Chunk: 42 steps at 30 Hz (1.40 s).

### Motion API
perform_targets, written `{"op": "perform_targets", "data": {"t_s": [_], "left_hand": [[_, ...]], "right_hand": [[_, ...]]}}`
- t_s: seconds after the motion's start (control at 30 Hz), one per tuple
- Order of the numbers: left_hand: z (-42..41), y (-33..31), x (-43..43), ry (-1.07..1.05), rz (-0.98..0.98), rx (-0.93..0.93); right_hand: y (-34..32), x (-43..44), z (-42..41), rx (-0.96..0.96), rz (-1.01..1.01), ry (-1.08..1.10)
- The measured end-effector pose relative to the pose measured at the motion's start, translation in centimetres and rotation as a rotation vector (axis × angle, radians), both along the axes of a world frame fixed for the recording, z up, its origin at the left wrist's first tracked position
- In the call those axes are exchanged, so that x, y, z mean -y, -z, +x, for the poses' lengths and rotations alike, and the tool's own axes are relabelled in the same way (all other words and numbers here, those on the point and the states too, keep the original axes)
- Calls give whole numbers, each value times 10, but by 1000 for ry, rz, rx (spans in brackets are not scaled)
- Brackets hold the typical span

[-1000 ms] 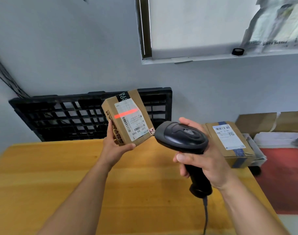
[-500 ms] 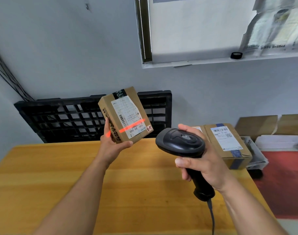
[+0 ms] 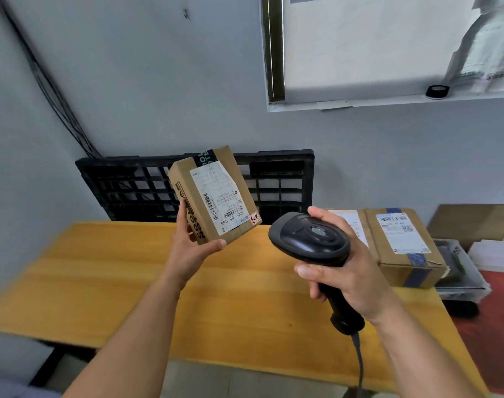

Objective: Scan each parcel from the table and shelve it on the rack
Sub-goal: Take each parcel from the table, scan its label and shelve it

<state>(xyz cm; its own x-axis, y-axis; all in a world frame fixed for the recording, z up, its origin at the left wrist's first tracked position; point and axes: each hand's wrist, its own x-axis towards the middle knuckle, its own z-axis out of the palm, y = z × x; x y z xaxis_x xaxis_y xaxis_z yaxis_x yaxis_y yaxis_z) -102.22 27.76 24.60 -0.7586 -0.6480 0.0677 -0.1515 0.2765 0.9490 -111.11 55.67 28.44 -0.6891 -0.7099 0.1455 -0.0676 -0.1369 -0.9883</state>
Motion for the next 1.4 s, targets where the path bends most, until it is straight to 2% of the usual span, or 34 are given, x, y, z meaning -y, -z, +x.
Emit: {"op": "perform_targets", "data": {"t_s": [0.37, 0.67, 1.0, 1.4], "left_hand": [[144, 4, -37, -330, 9, 71], [269, -4, -38, -574, 72, 10], [455, -18, -34, -734, 20, -119], [687, -37, -46, -1031, -101, -114]], "right_hand": [[10, 37, 53, -36, -14, -278], [-2, 81, 140, -55, -42, -510], [-19, 125, 305, -102, -72, -698], [-33, 184, 511, -164, -122, -980]]}}
